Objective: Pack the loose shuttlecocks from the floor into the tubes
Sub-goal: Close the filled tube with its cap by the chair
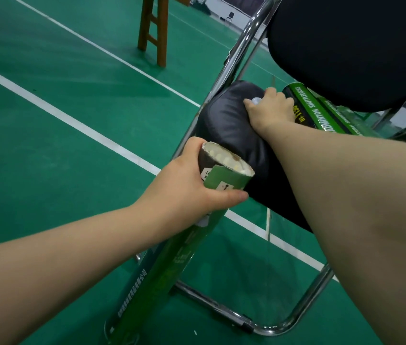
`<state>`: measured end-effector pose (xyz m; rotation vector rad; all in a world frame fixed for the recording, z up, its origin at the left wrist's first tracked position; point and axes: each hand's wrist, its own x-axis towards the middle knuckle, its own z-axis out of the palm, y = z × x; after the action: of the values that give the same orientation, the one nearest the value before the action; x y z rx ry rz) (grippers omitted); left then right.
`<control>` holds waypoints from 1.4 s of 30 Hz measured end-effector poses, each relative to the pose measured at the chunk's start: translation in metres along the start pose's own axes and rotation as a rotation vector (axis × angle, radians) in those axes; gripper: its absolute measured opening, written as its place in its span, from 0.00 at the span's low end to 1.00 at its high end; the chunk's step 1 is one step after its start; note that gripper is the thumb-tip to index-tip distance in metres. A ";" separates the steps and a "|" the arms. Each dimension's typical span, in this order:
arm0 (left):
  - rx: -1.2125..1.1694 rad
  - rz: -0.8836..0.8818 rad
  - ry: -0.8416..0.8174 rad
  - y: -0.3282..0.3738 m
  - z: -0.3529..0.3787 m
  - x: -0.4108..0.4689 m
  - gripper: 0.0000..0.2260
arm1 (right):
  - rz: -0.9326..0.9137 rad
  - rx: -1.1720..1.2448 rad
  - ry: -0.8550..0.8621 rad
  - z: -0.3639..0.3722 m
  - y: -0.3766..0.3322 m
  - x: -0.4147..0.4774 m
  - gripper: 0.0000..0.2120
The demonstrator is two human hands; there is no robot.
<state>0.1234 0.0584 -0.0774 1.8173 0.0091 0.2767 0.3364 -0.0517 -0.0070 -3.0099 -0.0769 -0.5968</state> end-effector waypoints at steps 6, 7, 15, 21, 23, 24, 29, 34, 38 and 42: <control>0.006 -0.010 0.020 0.000 0.003 0.000 0.27 | -0.016 -0.037 -0.057 -0.003 -0.001 -0.008 0.28; 0.008 -0.010 0.019 0.000 0.003 0.000 0.27 | -0.008 0.023 -0.097 -0.002 0.000 -0.008 0.28; 0.019 -0.017 0.035 0.003 0.005 -0.004 0.27 | -0.087 0.163 -0.176 -0.013 0.001 -0.028 0.20; 0.059 -0.028 0.076 0.010 0.009 -0.016 0.26 | -0.143 0.186 0.049 -0.033 0.000 -0.065 0.16; 0.087 -0.037 0.074 0.013 0.011 -0.023 0.26 | -0.163 0.269 0.124 -0.043 -0.001 -0.082 0.16; 0.103 -0.037 0.059 0.015 0.012 -0.028 0.27 | -0.166 0.345 0.153 -0.049 -0.002 -0.093 0.15; 0.152 -0.020 -0.046 0.030 0.018 -0.058 0.26 | -0.217 0.791 0.203 -0.087 -0.003 -0.176 0.16; 0.121 0.051 -0.104 0.052 0.025 -0.095 0.22 | -0.230 0.954 0.141 -0.111 0.024 -0.260 0.10; 0.031 0.030 -0.139 0.066 0.033 -0.121 0.22 | -0.326 0.840 0.125 -0.122 0.046 -0.303 0.15; -0.093 0.019 -0.172 0.071 0.042 -0.142 0.22 | -0.522 0.708 0.177 -0.132 0.063 -0.319 0.17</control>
<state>-0.0165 -0.0224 -0.0453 1.7440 -0.1399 0.1317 -0.0039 -0.1363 -0.0114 -2.2268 -0.8757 -0.6818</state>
